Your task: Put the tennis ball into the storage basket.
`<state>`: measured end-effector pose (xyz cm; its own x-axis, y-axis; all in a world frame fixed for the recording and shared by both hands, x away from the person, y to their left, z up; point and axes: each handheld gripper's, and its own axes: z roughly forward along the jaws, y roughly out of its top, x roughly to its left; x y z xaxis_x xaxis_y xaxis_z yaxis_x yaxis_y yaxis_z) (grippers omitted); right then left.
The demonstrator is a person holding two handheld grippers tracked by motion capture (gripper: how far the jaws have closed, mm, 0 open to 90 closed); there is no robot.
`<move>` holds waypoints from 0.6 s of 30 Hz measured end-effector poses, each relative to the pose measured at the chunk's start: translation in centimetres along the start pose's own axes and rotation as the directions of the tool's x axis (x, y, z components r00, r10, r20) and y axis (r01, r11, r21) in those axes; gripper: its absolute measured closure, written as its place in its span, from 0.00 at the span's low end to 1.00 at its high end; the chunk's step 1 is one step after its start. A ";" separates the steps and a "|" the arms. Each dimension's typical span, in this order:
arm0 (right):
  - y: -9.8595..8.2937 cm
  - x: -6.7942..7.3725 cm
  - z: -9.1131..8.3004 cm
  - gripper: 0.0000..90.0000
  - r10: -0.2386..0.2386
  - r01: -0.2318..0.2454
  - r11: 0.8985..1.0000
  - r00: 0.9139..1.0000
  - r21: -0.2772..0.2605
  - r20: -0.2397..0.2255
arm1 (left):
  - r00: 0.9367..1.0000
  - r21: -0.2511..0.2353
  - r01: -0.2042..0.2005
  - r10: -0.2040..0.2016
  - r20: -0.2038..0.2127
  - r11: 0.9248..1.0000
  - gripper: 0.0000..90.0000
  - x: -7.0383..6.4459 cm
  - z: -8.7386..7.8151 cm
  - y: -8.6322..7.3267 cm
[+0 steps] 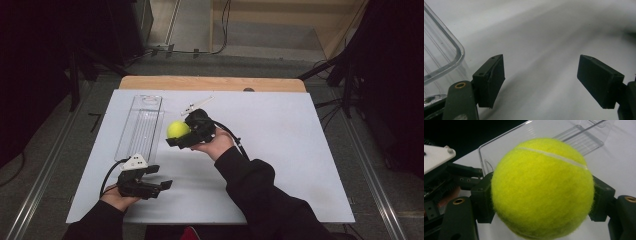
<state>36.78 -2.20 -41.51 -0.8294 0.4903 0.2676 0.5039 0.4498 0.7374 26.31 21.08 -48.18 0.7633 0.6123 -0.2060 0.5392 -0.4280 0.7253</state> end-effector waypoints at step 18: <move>2.6 0.0 2.3 0.26 0.007 -0.007 1.000 1.000 -0.002 0.001 | 1.000 0.000 -0.001 0.001 0.000 1.000 0.25 0.0 0.0 0.0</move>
<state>38.64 0.70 -41.04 -0.8259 0.4940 0.2718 0.5088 0.4452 0.7368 26.31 21.13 -48.16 0.7640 0.6117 -0.2052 0.5383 -0.4290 0.7254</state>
